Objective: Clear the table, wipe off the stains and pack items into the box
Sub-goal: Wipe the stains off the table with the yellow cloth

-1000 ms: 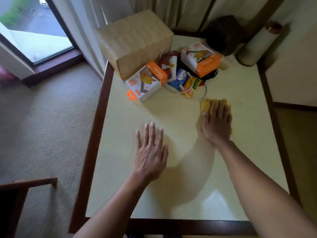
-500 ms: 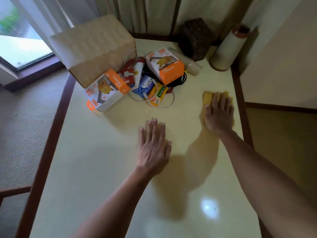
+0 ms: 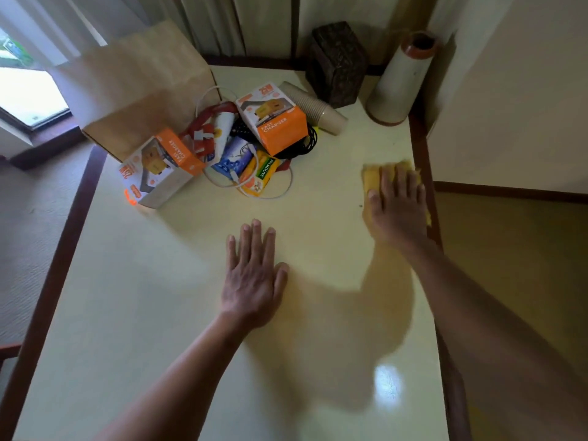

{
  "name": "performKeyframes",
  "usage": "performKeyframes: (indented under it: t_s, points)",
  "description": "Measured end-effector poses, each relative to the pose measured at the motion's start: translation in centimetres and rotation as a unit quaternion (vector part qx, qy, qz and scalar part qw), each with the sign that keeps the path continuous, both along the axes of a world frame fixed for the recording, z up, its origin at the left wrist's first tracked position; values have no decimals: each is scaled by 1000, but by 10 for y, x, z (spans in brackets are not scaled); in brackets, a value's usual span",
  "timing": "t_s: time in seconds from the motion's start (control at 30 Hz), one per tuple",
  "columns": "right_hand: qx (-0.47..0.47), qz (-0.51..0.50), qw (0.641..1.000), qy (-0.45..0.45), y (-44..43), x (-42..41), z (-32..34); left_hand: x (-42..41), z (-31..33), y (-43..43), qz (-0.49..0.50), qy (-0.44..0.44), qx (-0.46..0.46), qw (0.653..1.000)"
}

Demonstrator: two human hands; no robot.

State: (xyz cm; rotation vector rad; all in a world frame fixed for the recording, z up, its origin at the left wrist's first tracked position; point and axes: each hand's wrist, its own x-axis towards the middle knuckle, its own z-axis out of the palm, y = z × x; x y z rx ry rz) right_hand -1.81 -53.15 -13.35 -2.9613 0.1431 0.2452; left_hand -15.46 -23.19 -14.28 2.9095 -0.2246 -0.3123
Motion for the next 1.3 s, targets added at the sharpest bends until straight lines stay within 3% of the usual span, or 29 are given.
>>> performKeyframes:
  t_s: [0.1, 0.2, 0.37, 0.47, 0.53, 0.63, 0.73, 0.83, 0.93, 1.03, 1.13, 1.3]
  points:
    - [5, -24, 1000, 10, -9, 59, -2, 1, -4, 1, 0, -10, 5, 1000]
    - [13, -6, 1000, 2, 23, 56, -6, 1, -6, 1, -2, -9, 4, 1000]
    - [45, 104, 994, -9, 94, -112, 0, 2, -2, 1, 1, 6, 7, 1000]
    - [37, 145, 989, 8, 78, -211, 1, 2, -2, -1, 6, 0, 3, 1000]
    - [8, 113, 994, 4, 39, -237, -2, 2, -2, -1, 7, -2, 6, 1000]
    - [-36, -29, 999, 10, 3, -245, -5, 1, -4, -1, 3, 4, 13, 1000]
    - [-20, -106, 994, -3, 42, -255, -8, 5, -1, 2, -1, 22, -6, 1000]
    - [37, -17, 999, -8, 120, -284, -7, 3, 13, 13, 4, 39, -60, 997]
    - [83, 95, 992, -3, 188, -320, -5, -30, 25, 30, 58, -41, -90, 993]
    - [81, 141, 987, 5, 196, -347, -1, -95, 24, 43, 86, -103, -103, 986]
    - [38, 97, 995, 5, 147, -355, -3, -162, 10, 42, 41, -64, -73, 994]
    - [-2, -86, 996, 3, 69, -355, -4, -204, -6, 26, 33, -11, -56, 998]
